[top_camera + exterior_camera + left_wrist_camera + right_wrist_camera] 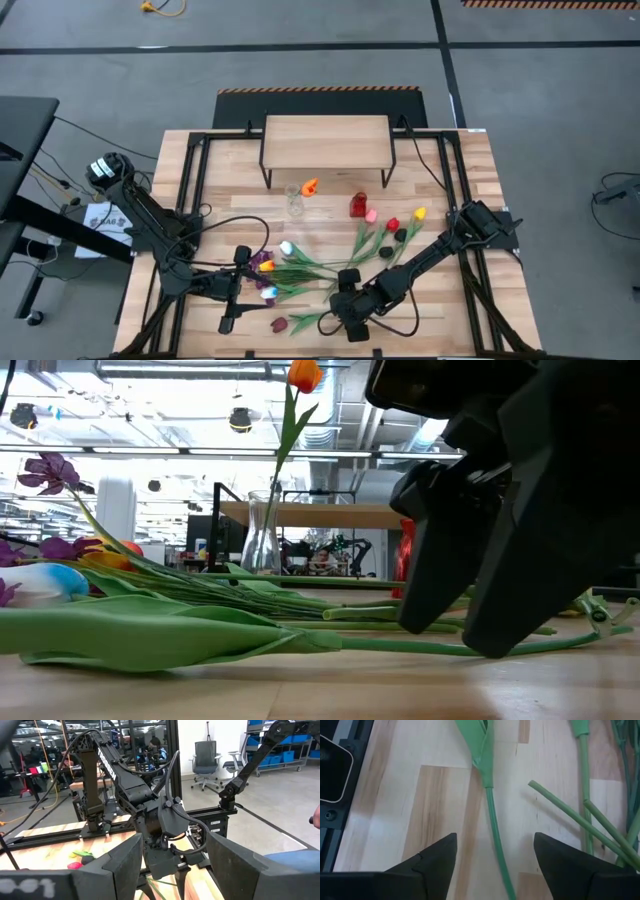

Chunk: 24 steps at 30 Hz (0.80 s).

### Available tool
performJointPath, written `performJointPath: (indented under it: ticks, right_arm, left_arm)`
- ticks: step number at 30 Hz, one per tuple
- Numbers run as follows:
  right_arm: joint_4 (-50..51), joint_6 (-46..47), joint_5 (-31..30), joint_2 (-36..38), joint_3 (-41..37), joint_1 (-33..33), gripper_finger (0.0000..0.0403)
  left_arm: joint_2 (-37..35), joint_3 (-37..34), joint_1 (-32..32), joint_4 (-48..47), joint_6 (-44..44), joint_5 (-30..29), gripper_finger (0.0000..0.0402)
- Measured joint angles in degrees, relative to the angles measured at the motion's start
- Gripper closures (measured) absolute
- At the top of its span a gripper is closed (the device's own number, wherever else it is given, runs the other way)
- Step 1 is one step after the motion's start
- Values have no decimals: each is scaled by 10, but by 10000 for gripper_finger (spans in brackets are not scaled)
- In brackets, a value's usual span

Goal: Pick and place flowers into a vace then onto a shelf
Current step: Put the maroon tulip into the transparent vase

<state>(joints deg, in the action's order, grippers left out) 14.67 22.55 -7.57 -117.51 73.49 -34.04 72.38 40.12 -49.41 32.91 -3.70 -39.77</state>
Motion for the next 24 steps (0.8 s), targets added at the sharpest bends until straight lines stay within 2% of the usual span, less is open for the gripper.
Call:
performJointPath:
  ticks: [9, 16, 24]
  right_arm:
    - [-31, -2, -4, -46, 4, -1, 212]
    - [-36, -3, -9, -40, 2, 0, 260]
    - [-52, -1, -5, -39, 3, 2, 337]
  left_arm:
    - [0, 0, 0, 0, 0, 2, 191]
    - [0, 0, 0, 0, 0, 6, 191]
    - [0, 0, 0, 0, 1, 6, 191]
